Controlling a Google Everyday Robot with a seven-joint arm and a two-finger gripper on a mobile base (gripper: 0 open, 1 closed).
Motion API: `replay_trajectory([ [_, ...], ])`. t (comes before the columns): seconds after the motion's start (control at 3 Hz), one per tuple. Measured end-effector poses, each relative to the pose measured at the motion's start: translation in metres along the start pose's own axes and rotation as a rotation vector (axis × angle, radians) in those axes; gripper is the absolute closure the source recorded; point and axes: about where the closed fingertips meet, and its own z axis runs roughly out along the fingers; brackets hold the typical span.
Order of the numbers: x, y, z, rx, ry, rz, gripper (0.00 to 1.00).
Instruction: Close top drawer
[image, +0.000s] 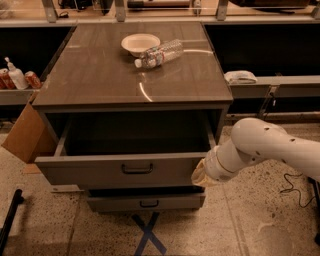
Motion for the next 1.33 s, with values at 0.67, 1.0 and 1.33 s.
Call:
replay_trajectory([
  [0.67,0.007,-0.013,0.001,0.026,-0.004,0.003,1.00],
  [1.0,0.021,-0.047,0.008,0.061,-0.026,0.010,1.00],
  [1.33,0.023,-0.053,0.010,0.065,-0.032,0.011,1.00],
])
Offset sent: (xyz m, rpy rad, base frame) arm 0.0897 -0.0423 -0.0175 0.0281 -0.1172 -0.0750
